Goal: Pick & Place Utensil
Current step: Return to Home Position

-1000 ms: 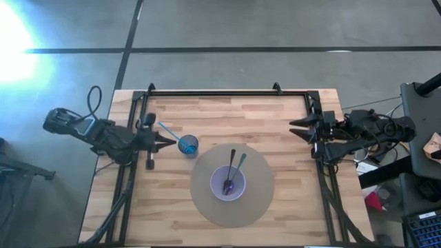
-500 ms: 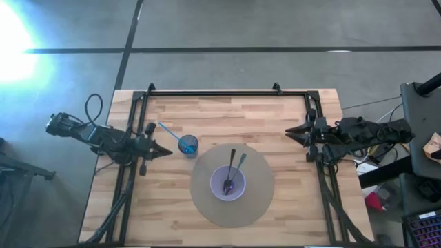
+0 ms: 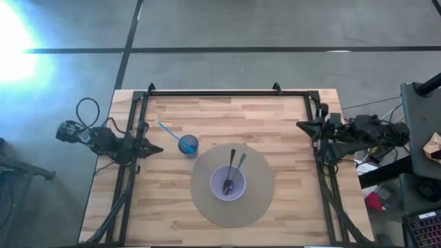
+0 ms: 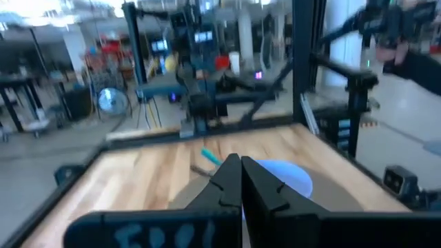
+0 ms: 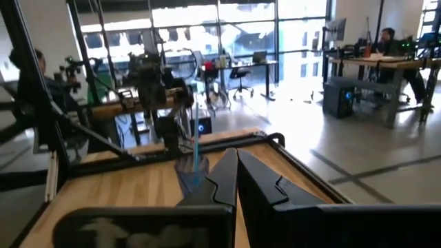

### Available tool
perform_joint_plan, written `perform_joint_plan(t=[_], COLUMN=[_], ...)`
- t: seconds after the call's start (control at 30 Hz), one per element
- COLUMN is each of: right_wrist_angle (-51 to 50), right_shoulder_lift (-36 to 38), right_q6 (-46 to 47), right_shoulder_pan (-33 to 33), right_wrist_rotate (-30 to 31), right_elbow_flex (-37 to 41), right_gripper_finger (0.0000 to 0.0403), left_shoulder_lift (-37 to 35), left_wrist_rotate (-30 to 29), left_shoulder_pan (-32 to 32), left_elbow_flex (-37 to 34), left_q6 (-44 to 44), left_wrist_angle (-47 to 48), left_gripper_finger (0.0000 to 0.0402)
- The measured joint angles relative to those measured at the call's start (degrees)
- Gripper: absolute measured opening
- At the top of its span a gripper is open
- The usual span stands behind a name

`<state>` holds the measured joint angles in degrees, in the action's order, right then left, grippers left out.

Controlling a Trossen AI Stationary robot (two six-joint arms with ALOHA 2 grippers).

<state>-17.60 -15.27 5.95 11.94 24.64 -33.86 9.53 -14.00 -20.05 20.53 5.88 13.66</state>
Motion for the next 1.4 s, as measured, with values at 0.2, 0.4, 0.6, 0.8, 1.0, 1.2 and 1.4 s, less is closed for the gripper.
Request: perform_joint_plan(t=[0.2,0.4,0.6,0.8,1.0,1.2,1.4], right_wrist_angle=[0.06,2.19,5.77,11.21,16.84,22.66,25.94], right_shoulder_lift=[4.05,5.12,5.18,5.15,5.14,5.13,5.12], right_q6=[0.01,0.14,-1.06,-3.38,-4.5,-4.55,-4.6], right_shoulder_pan=[0.0,0.0,0.0,0.0,0.0,0.02,0.02], right_wrist_rotate=[0.0,1.28,1.49,1.49,1.49,1.48,1.47], right_elbow_flex=[4.04,9.59,13.41,17.49,21.99,25.54,27.92], right_gripper_finger=[0.0008,0.0008,0.0008,0.0008,0.0008,0.0008,0.0008], left_shoulder_lift=[-6.25,-9.49,-9.52,-9.52,-9.54,-9.54,-9.54], left_wrist_rotate=[0.02,1.41,4.0,5.41,6.06,7.57,9.52], left_shoulder_pan=[0.0,0.0,0.0,0.0,-0.01,-0.01,0.0], left_elbow_flex=[-2.73,-6.86,-10.25,-12.63,-14.27,-14.35,-14.65], left_q6=[1.0,1.5,1.84,2.48,2.0,1.94,1.85], left_wrist_angle=[-2.36,-4.66,-9.94,-13.09,-14.19,-14.64,-14.63], left_gripper_finger=[0.0,0.0,0.0,0.0,0.0,0.0,0.0])
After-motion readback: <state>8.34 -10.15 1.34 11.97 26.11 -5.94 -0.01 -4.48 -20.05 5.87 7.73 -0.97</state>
